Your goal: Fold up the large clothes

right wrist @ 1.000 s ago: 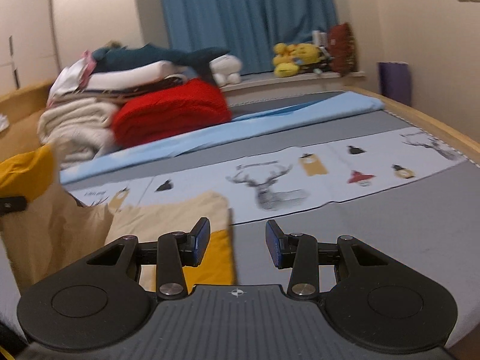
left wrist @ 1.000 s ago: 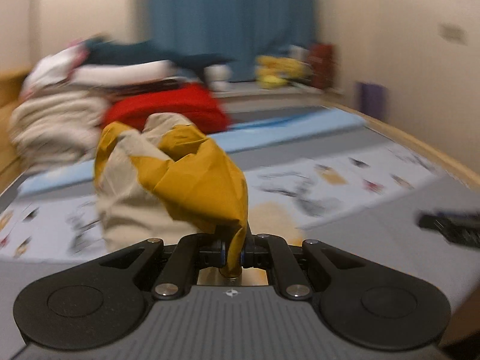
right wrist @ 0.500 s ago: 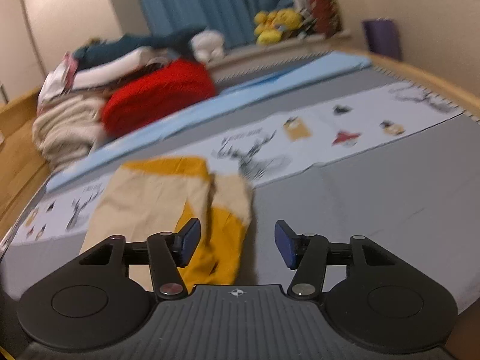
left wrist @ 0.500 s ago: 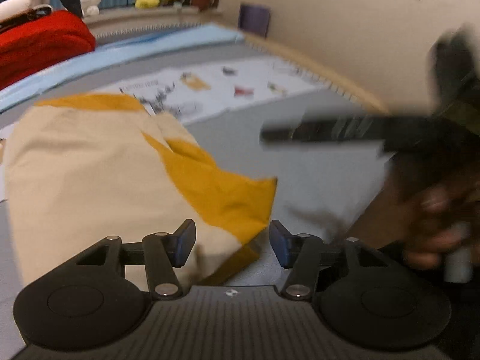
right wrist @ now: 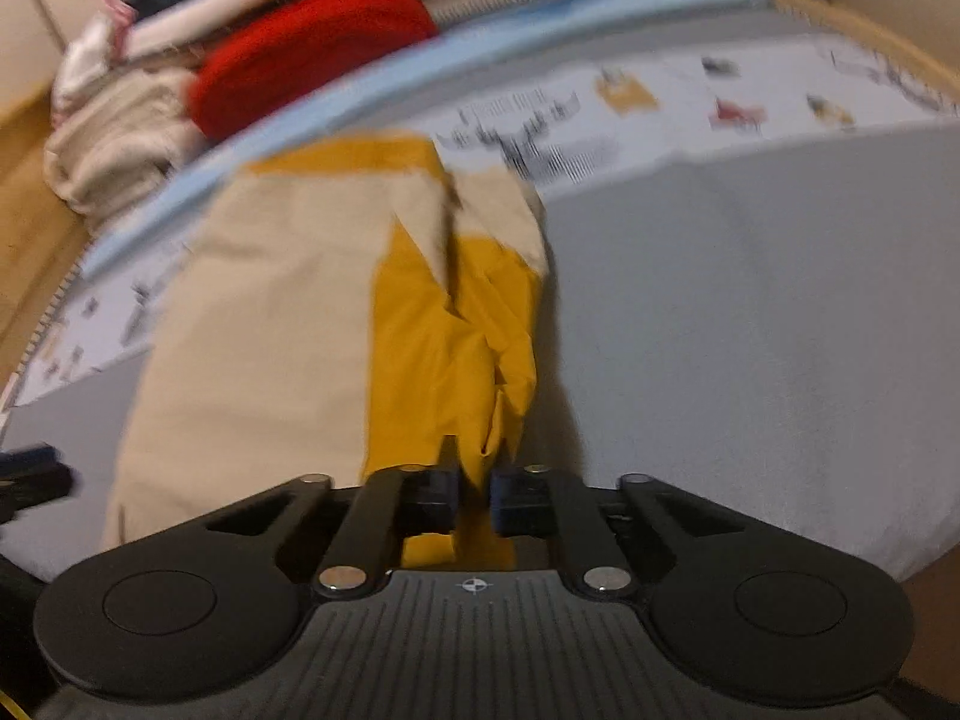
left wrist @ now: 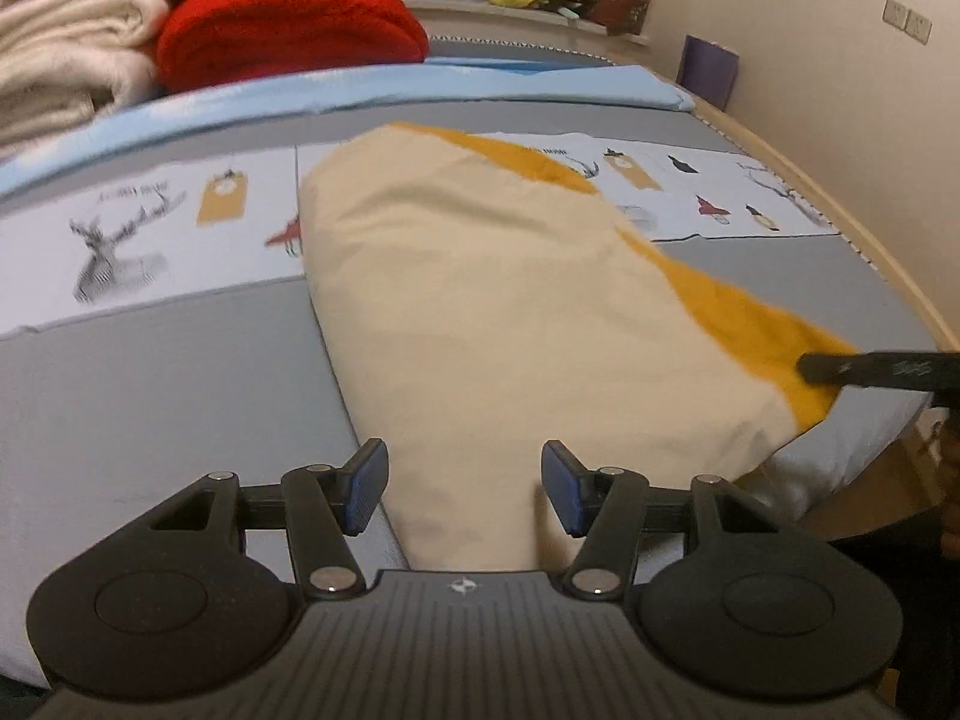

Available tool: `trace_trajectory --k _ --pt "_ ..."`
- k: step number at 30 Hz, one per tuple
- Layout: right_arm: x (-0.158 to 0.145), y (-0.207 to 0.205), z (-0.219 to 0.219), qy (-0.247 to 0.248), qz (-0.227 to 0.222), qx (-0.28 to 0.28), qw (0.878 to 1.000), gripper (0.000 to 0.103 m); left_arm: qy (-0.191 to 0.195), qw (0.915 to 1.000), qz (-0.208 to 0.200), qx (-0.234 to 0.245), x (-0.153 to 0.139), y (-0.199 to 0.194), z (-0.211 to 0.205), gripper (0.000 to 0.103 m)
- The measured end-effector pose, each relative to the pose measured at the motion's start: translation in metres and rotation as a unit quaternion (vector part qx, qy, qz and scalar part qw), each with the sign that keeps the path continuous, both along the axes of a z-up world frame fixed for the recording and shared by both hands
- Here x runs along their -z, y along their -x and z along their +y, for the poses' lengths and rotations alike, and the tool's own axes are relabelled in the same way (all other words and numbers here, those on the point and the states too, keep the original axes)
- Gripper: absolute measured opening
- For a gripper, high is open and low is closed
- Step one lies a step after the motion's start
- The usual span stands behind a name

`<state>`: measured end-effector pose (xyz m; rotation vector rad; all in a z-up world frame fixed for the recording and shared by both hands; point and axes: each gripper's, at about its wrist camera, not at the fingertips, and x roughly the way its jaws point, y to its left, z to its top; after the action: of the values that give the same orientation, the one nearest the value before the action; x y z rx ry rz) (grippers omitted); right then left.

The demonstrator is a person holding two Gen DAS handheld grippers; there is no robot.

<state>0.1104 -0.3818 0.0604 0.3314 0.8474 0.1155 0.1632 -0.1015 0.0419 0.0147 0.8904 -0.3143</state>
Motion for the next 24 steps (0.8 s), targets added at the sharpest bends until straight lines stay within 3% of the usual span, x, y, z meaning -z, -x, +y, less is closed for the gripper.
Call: trace_trajectory --k 2,4,6,8,11,13,14,17,20,24 --pt "-0.004 0.009 -0.006 -0.021 -0.003 -0.001 1.0 0.005 -0.004 0.9995 0.032 0.005 0.026 -0.006 0.004 0.067" --pt "0.013 0.009 -0.011 -0.013 0.048 0.011 0.999 0.004 -0.012 0.995 0.099 -0.006 0.053 -0.01 0.011 0.073" --pt "0.033 0.006 -0.009 0.012 0.099 0.016 0.995 0.004 0.024 0.9906 0.133 -0.025 0.061 -0.02 0.013 0.069" --pt "0.044 0.003 -0.002 0.045 0.116 0.01 0.992 0.004 0.029 0.9933 0.111 -0.01 0.05 -0.022 0.01 0.067" --pt "0.038 0.001 0.006 0.066 0.097 0.014 0.993 0.004 0.036 0.9971 0.067 0.004 0.032 -0.019 0.014 0.067" --pt "0.036 -0.001 0.008 0.074 0.093 0.019 0.993 0.004 0.017 0.9968 0.078 -0.004 0.039 -0.025 0.019 0.063" --pt "0.038 -0.003 0.01 0.08 0.096 0.019 0.992 0.004 0.005 0.9953 0.096 -0.012 0.048 -0.021 0.018 0.065" --pt "0.043 -0.006 0.021 0.106 0.103 0.009 0.989 0.005 0.034 0.9914 0.12 -0.04 0.058 -0.025 0.024 0.066" --pt "0.037 -0.003 0.022 0.16 0.084 0.022 0.983 0.027 0.019 0.9944 0.098 -0.035 0.051 -0.02 0.024 0.066" --pt "0.009 0.01 0.025 0.196 0.0 0.023 0.98 0.032 0.015 0.9954 0.086 -0.039 0.048 -0.015 0.025 0.067"
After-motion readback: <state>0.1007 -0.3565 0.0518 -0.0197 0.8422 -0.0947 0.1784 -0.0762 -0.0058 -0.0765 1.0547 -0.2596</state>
